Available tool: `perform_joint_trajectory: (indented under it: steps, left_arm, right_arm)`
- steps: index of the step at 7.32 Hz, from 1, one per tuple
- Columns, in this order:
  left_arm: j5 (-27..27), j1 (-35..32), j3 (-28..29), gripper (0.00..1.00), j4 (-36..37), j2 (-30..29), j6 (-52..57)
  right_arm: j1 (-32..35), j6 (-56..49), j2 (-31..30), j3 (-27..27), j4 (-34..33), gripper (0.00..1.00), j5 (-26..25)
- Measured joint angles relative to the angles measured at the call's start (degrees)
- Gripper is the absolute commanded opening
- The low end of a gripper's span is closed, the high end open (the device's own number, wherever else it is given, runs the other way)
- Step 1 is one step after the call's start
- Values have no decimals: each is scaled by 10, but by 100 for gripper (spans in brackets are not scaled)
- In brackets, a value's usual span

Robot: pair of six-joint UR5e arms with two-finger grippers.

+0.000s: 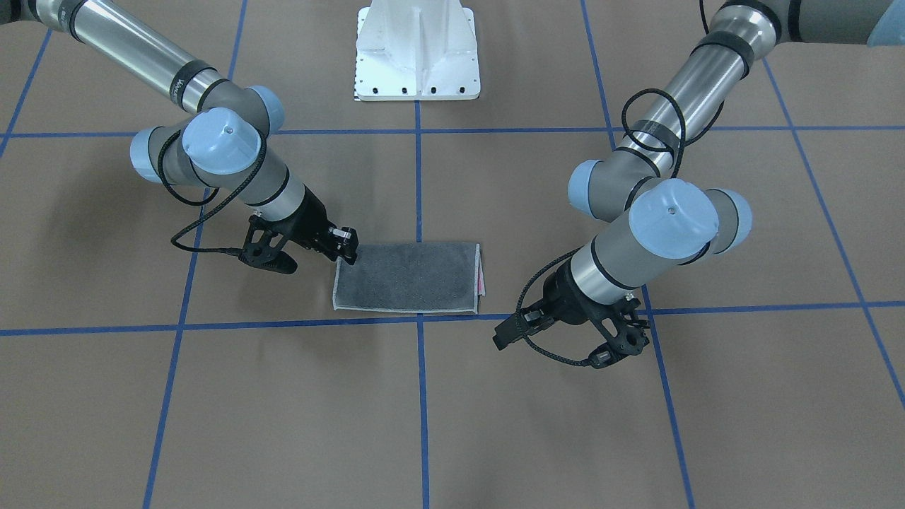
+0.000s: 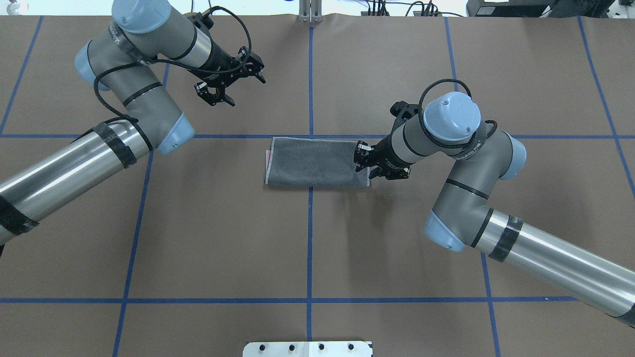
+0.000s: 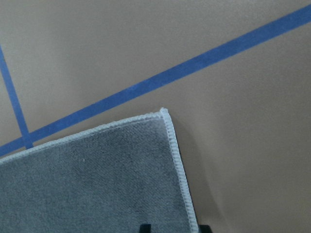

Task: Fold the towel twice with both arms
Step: 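Grasp the grey strip's end nearest the right arm with the right gripper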

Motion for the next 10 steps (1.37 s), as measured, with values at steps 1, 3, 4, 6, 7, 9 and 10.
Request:
perform_joint_trajectory:
  steps: [1,3,4,6,7,9,10]
  left_arm:
    - [0,0,0,100,0,0,0]
    - [1,1,0,100,-1,0,0]
    - [1,2,0,100,-1,0,0]
    - [1,4,0,100,-1,0,-1]
    - [2,4,0,100,0,0,-1]
    - [2,5,-1,100,1,0,-2]
    - [2,5,-1,100,1,0,-2]
  right_arm:
    - [0,0,0,-2,0,38,0]
    - [0,1,0,-5,1,38,-1]
    - [0,1,0,-6,1,36,-1]
    - [0,3,0,-7,2,5,-1]
    - [0,3,0,-7,3,0,-1]
    - [0,4,1,-6,3,0,-1]
    - [0,4,1,-5,5,0,-1]
